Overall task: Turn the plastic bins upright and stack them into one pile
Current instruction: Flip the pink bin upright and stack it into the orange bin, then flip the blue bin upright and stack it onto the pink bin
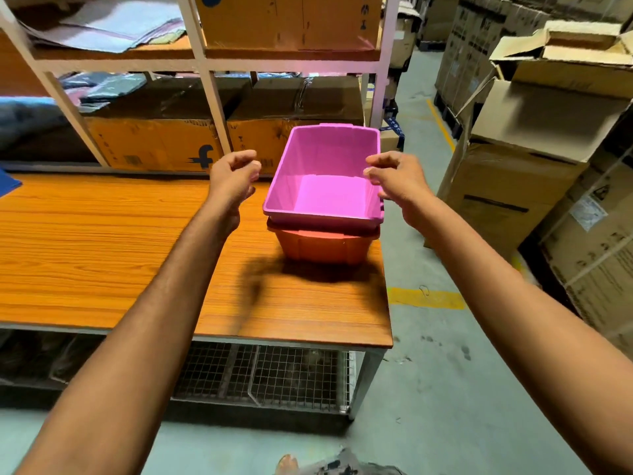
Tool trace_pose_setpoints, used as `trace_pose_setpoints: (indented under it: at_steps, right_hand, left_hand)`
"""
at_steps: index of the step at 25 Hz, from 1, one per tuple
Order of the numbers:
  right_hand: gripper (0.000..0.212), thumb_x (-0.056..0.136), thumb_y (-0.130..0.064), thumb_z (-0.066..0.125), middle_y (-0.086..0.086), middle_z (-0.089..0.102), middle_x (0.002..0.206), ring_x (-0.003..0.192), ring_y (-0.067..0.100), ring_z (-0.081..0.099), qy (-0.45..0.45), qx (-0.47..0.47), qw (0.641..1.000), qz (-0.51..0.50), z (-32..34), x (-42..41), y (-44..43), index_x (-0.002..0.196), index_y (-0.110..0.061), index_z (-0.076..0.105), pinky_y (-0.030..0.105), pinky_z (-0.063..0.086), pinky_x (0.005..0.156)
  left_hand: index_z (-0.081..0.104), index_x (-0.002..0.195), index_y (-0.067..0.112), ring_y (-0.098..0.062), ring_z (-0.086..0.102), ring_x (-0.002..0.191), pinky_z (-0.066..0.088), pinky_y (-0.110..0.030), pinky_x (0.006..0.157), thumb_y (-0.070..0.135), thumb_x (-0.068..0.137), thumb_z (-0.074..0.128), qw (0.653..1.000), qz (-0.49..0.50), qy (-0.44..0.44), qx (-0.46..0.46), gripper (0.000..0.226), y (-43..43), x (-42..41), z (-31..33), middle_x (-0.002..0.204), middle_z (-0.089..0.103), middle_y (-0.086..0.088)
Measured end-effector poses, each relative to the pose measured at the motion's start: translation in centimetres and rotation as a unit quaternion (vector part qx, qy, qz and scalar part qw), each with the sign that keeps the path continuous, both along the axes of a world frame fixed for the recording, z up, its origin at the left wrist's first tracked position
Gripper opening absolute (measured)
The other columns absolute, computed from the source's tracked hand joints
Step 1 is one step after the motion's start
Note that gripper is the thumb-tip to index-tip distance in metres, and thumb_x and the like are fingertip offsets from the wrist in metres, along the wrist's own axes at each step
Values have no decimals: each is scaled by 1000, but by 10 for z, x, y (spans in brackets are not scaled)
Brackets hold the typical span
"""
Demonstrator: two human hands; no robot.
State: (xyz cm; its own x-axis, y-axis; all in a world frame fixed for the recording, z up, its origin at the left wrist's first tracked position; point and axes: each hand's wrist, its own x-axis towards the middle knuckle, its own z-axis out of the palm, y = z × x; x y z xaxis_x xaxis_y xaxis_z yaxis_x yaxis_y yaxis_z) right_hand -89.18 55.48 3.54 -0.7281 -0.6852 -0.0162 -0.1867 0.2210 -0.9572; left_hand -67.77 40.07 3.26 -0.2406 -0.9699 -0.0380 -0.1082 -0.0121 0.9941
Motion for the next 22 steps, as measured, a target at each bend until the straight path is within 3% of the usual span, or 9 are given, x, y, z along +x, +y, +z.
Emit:
trace_pose_setpoints:
  at_steps: [4,7,11,15,19,22]
  right_hand:
    - [21,93,-12,70,-1,72,100,83,6,65,3,-46,994,102,-13,58,41,115,-13,72,12,50,60]
    - [23,92,-6,71,2,69,94,74,3,59,-25,-39,988,150,-36,114,63,115,-6,72,11,46,59]
    - [24,90,-9,74,6,69,98,77,-4,61,-58,-1,977,203,-69,195,80,114,-10,72,8,47,64]
    - [22,90,-15,76,3,72,103,86,4,65,-73,44,968,237,-94,291,80,111,-18,72,17,52,75]
    - [22,91,-12,75,9,70,100,78,1,58,-65,38,952,296,-104,393,63,112,-16,72,11,52,74]
    - [21,91,-10,74,13,70,100,74,-2,55,-42,20,943,331,-112,462,40,112,-13,72,11,50,72]
  left_hand:
    - [67,122,31,-3,64,104,54,-25,82,22,99,66,997,21,9,-72,25,60,59,-25,116,69,10]
    - [67,122,25,5,66,96,52,-23,81,14,98,67,997,13,18,-74,27,101,107,-53,107,71,13]
    - [68,123,22,3,66,101,53,-19,90,13,97,68,997,16,-11,-72,28,137,183,-90,113,72,7]
    - [69,120,22,-4,66,101,50,-17,88,8,94,70,998,25,-38,-52,30,160,279,-121,113,72,0]
    - [67,122,32,-6,64,106,53,-24,88,15,94,71,992,56,-99,-63,33,161,388,-140,118,66,8]
    - [64,124,33,-5,62,108,51,-22,89,20,94,70,981,113,-139,-77,33,161,452,-144,117,62,14]
